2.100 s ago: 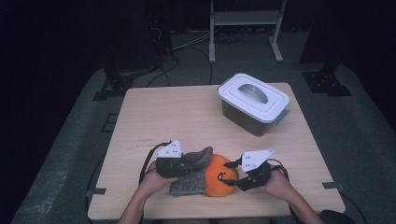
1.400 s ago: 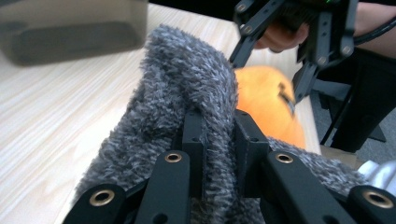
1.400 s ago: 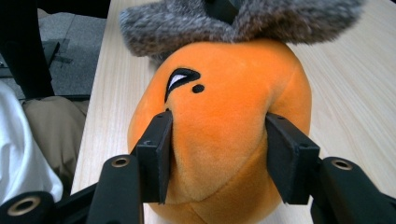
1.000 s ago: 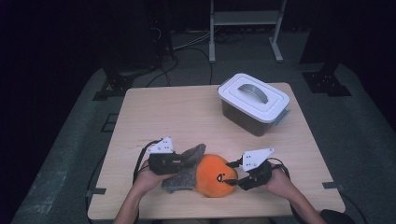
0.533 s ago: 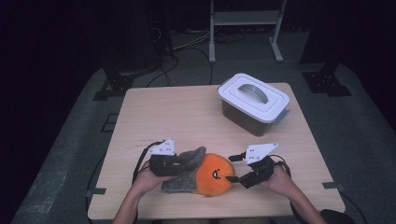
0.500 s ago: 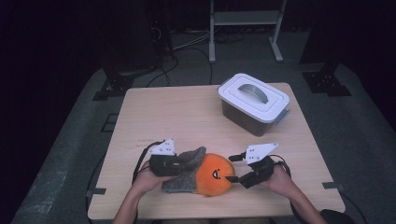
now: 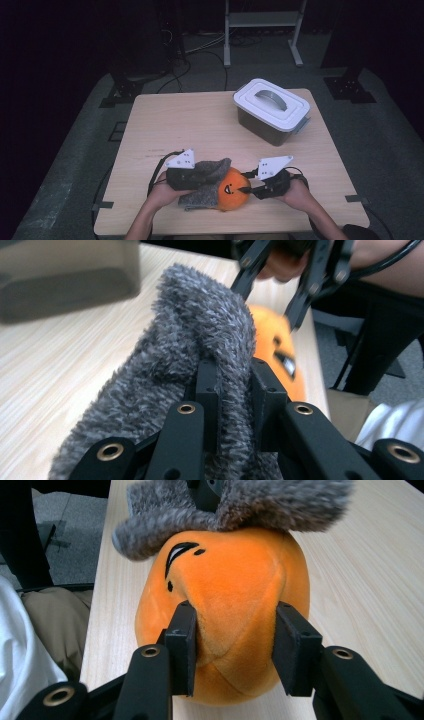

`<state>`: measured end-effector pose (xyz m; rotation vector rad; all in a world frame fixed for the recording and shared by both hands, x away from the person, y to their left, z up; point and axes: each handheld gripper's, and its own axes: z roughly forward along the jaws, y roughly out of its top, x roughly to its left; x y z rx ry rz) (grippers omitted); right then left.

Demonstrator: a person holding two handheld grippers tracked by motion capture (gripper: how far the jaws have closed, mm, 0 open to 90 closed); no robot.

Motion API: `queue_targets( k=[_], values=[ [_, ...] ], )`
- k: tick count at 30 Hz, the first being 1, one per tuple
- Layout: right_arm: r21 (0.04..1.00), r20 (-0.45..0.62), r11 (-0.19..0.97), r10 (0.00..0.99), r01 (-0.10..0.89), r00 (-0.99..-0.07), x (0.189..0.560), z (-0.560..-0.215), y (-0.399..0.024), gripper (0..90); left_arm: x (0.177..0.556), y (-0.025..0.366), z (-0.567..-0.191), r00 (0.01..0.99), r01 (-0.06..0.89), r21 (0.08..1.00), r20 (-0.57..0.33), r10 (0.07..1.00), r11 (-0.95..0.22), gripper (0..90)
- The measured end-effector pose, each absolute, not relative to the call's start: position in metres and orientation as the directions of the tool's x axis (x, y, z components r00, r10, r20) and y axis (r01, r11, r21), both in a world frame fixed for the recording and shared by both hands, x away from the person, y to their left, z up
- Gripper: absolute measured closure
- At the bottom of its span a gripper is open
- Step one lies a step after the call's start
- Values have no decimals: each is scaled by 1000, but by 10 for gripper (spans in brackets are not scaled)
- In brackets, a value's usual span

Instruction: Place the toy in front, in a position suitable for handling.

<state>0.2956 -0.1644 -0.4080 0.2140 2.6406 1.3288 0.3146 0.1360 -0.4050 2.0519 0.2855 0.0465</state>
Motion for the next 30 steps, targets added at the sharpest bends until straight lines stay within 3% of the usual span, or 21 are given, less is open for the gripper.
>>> queue_targets(
  k=[3,6,10,13,14,20,26,30],
  values=[
    [808,-84,587,218,62,-972,298,-408,-167,569,317,142,-409,967,200,866,-100,234,-457,778],
    [835,-45,543,225,87,-973,302,-410,-171,455,319,147,-413,963,215,858,-105,249,-466,778],
    [843,-14,524,244,120,-970,305,-413,-175,405,319,146,-412,963,210,861,-101,249,-464,777],
    [839,11,525,245,142,-969,306,-417,-173,439,317,143,-408,965,202,865,-97,242,-460,777],
    [840,10,525,243,140,-970,304,-417,-170,509,314,139,-404,969,187,867,-87,229,-462,777],
    [836,-102,547,215,33,-971,288,-406,-155,539,309,131,-392,979,161,889,-87,187,-428,777],
    [832,-97,553,218,41,-971,290,-409,-157,596,313,137,-399,971,183,866,-86,222,-465,778],
    [849,-56,524,214,66,-975,294,-410,-163,535,315,143,-404,967,204,865,-106,231,-458,777]
  ],
)
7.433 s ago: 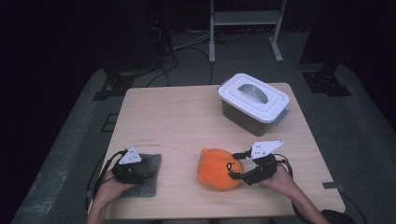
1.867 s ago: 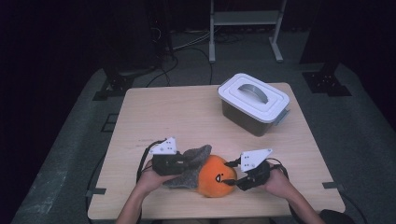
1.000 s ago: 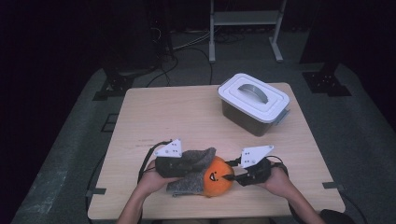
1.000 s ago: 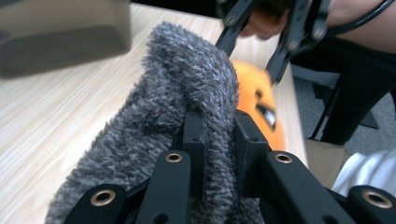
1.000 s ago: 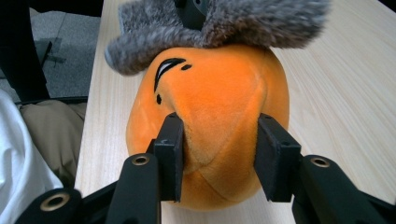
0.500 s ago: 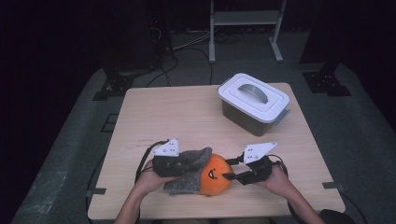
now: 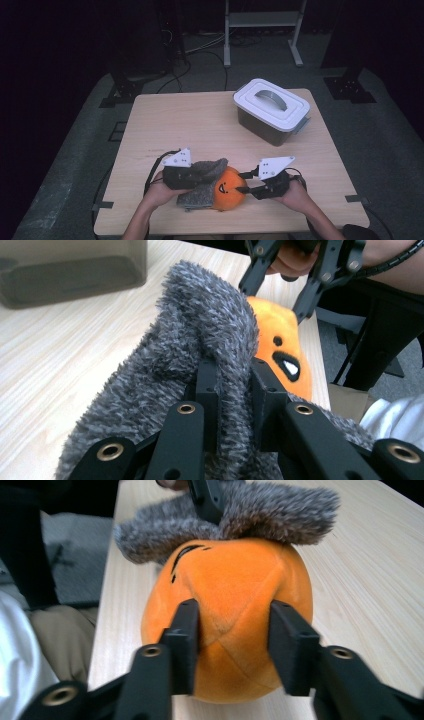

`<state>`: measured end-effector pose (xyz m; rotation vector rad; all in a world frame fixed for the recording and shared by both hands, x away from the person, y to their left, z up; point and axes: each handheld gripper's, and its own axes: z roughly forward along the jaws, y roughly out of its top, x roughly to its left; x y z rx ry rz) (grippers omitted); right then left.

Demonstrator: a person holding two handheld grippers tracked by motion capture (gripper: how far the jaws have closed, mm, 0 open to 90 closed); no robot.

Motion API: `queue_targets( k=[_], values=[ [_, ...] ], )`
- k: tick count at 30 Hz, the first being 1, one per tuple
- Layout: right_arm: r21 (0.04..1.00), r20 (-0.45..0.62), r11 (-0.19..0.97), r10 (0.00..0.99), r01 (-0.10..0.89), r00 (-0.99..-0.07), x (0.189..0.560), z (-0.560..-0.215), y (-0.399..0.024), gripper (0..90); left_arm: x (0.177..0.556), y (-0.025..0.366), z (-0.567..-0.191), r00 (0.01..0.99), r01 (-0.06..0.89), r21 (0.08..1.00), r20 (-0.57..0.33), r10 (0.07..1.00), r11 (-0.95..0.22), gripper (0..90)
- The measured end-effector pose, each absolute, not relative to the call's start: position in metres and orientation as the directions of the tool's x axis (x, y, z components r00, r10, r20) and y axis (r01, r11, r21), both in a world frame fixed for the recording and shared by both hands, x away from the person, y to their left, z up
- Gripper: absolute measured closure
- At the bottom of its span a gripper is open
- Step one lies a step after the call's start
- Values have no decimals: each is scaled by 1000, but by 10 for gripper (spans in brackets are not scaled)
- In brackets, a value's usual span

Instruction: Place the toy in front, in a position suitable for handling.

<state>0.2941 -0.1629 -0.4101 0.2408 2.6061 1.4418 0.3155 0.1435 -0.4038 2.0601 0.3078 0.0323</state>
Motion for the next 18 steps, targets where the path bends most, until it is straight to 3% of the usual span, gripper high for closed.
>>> queue_targets(
  k=[3,4,7,8,10,18],
  values=[
    [862,-27,500,218,88,-976,298,-409,-166,492,316,145,-404,966,204,864,-102,237,-460,778],
    [869,1,482,227,113,-974,301,-408,-169,430,316,145,-404,968,202,867,-105,230,-456,778],
    [856,25,498,235,142,-972,304,-412,-168,413,316,143,-403,969,201,869,-107,224,-453,777],
    [850,30,506,230,145,-973,303,-415,-166,491,316,141,-402,970,198,869,-106,220,-453,777],
    [848,2,517,225,121,-974,300,-413,-163,557,313,136,-396,973,181,874,-95,208,-451,777],
    [837,-99,547,201,28,-975,285,-405,-150,608,304,122,-384,985,132,889,-70,155,-438,777]
  ],
)
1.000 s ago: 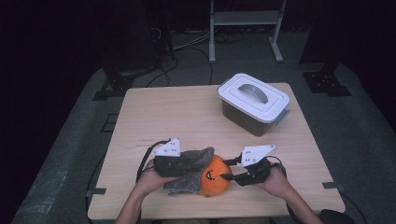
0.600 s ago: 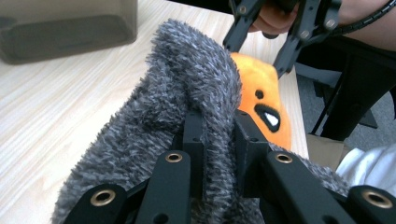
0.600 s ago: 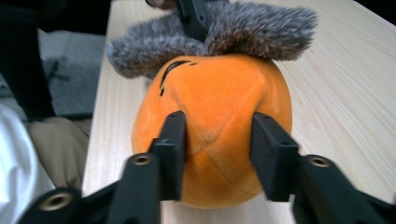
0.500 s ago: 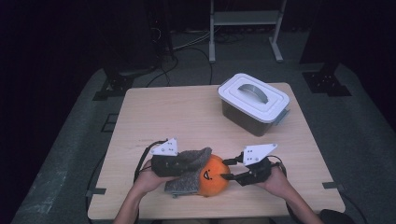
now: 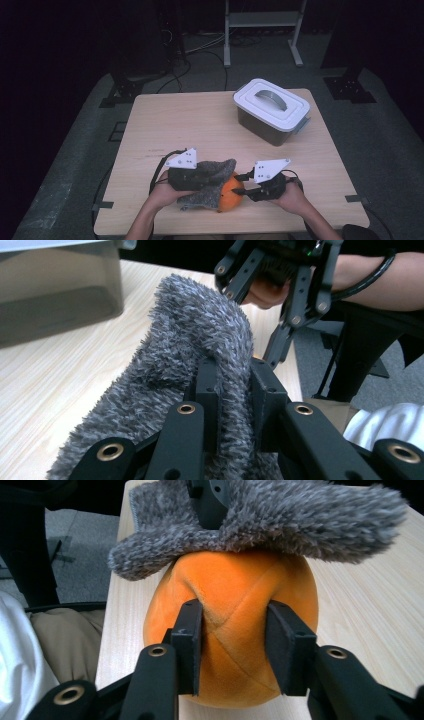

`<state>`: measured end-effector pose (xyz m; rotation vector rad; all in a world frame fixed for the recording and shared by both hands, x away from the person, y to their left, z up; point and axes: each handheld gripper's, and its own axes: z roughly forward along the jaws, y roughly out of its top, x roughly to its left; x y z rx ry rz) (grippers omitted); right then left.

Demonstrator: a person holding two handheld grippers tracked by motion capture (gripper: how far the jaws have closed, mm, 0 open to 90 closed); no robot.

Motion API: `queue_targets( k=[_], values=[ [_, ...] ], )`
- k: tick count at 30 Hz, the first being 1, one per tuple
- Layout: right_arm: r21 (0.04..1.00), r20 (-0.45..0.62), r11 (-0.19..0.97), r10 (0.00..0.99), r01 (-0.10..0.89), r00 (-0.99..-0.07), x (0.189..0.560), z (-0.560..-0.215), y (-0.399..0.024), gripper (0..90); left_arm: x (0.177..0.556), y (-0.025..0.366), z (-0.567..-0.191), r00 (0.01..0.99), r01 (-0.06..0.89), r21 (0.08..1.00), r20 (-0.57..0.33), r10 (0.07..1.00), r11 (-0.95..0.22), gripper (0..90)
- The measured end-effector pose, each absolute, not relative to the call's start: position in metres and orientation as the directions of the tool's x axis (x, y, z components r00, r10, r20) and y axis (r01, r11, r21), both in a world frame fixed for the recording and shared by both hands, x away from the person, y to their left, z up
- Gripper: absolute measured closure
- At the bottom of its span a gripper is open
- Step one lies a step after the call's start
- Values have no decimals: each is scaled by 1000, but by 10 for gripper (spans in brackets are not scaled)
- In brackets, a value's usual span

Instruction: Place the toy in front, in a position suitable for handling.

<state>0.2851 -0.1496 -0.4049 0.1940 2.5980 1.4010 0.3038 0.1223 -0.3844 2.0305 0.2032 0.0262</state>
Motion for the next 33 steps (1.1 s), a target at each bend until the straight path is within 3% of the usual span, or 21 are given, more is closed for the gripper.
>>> queue_targets(
  k=[3,6,11,14,17,19,20,23,24,25,26,27,28,33],
  values=[
    [837,-85,545,211,46,-974,288,-406,-151,622,306,124,-387,983,142,887,-73,170,-440,778],
    [844,-6,517,276,143,-961,298,-410,-159,655,311,133,-394,976,167,871,-79,203,-462,777],
    [848,88,467,341,250,-936,311,-417,-171,656,309,134,-397,979,172,871,-98,181,-459,775],
    [850,83,469,333,241,-939,311,-417,-170,599,308,131,-399,980,168,861,-91,179,-480,775],
    [850,19,497,303,175,-953,307,-411,-171,414,312,135,-403,974,182,863,-92,207,-471,776],
    [849,2,506,286,153,-958,306,-410,-170,390,313,137,-404,972,186,863,-91,218,-469,775],
    [834,-68,545,258,87,-964,303,-412,-166,359,315,140,-405,966,208,871,-112,231,-445,775],
    [821,-93,567,242,63,-966,300,-416,-159,339,315,139,-406,966,210,873,-115,233,-440,774],
    [817,-114,575,244,49,-963,300,-418,-156,357,315,138,-406,966,208,873,-111,234,-441,774],
    [813,-128,581,257,47,-958,299,-419,-153,414,316,138,-406,965,209,874,-112,237,-438,775],
    [807,-132,586,293,69,-947,299,-418,-150,535,316,138,-404,964,209,879,-112,240,-429,775],
    [807,-132,586,293,69,-947,299,-418,-150,535,316,138,-404,964,209,879,-112,240,-429,775],
    [801,-114,590,318,103,-941,301,-416,-150,621,315,138,-401,965,205,886,-113,235,-416,775],
    [827,-22,523,400,208,-916,303,-406,-156,670,309,136,-391,975,175,905,-104,196,-387,774]
  ],
)
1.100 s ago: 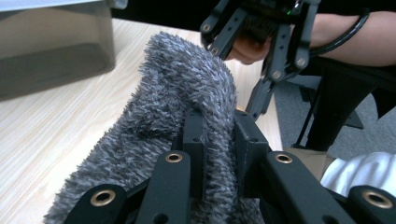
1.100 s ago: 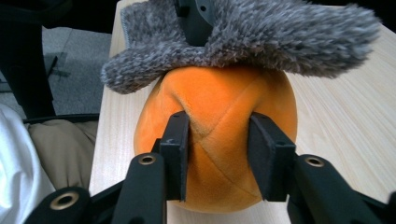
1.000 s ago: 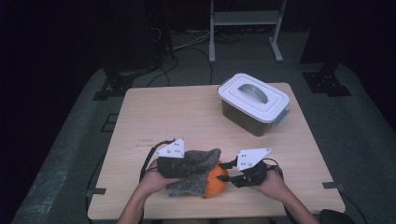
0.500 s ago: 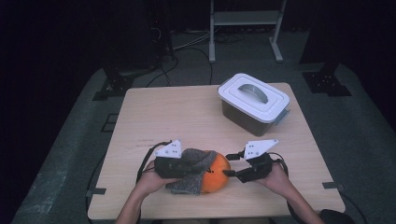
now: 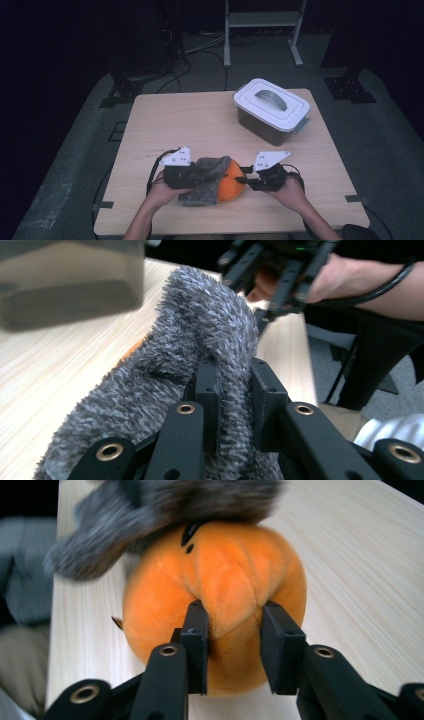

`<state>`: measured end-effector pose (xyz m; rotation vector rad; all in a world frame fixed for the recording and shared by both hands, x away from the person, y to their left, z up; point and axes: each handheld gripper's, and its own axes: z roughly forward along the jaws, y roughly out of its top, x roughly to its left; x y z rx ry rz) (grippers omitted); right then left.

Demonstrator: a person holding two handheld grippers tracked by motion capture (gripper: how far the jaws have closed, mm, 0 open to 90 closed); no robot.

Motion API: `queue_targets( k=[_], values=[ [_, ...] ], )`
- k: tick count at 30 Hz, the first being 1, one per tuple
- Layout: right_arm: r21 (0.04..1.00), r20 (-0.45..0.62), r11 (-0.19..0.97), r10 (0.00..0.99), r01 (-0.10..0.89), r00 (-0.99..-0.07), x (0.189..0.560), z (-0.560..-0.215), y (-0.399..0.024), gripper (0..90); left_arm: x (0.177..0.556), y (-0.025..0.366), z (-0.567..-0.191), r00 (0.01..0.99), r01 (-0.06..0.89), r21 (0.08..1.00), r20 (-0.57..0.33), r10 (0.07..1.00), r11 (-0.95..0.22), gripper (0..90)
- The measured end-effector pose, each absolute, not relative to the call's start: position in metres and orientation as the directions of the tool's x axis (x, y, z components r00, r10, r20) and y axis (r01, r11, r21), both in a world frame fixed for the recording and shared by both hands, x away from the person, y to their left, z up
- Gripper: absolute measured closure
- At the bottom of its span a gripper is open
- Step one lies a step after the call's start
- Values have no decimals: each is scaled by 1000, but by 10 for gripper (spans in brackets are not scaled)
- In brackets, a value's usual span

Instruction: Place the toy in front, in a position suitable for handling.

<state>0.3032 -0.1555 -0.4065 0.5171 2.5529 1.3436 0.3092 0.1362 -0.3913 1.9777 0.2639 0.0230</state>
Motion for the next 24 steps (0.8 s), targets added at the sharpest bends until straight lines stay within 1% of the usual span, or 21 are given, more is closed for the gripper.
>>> queue_targets(
  k=[1,2,3,4,6,7,8,9,10,11,12,13,14,15,17,19,21,22,23,24],
  values=[
    [838,33,481,429,259,-903,305,-404,-158,672,306,132,-389,979,160,908,-97,178,-387,775],
    [838,33,481,429,259,-903,305,-404,-158,672,306,132,-389,979,160,908,-97,178,-387,775],
    [836,63,470,432,285,-899,305,-404,-157,672,305,127,-390,981,152,897,-85,175,-416,775],
    [836,63,470,432,285,-899,305,-404,-157,672,305,127,-390,981,152,897,-85,175,-416,775],
    [829,64,479,431,288,-900,303,-405,-155,673,306,124,-398,978,144,866,-53,200,-478,775],
    [826,61,484,430,288,-901,303,-405,-155,676,307,124,-402,976,142,860,-39,214,-491,776],
    [821,51,497,429,283,-902,302,-405,-154,679,309,126,-404,974,152,863,-49,221,-482,777],
    [818,51,500,430,284,-902,302,-406,-154,678,313,132,-405,967,171,864,-55,248,-474,777],
    [818,51,500,430,284,-902,302,-406,-154,678,313,132,-405,967,171,864,-55,248,-474,777],
    [813,60,513,398,276,-915,301,-405,-154,643,315,137,-406,964,180,863,-61,258,-472,777],
    [813,60,513,398,276,-915,301,-405,-154,643,315,137,-406,964,180,863,-61,258,-472,777],
    [820,37,521,364,236,-931,300,-403,-154,595,315,139,-407,962,186,863,-62,267,-470,777],
    [820,37,521,364,236,-931,300,-403,-154,595,315,139,-407,962,186,863,-62,267,-470,777],
    [825,7,528,349,203,-937,301,-402,-155,558,315,139,-407,960,188,863,-61,272,-468,777],
    [830,-16,528,349,182,-937,302,-402,-156,521,315,138,-406,960,183,861,-53,274,-475,776],
    [834,-30,525,352,170,-936,301,-404,-155,521,315,137,-406,962,191,865,-69,265,-465,776],
    [839,-26,513,366,179,-930,300,-406,-152,553,314,135,-404,966,187,871,-80,245,-455,776],
    [839,-26,513,366,179,-930,300,-406,-152,553,314,135,-404,966,187,871,-80,245,-455,777],
    [846,-18,498,381,189,-924,300,-407,-150,579,311,130,-401,971,176,879,-81,224,-443,776],
    [846,-18,498,381,189,-924,300,-407,-150,579,311,130,-401,971,176,879,-81,224,-443,776]
  ],
)
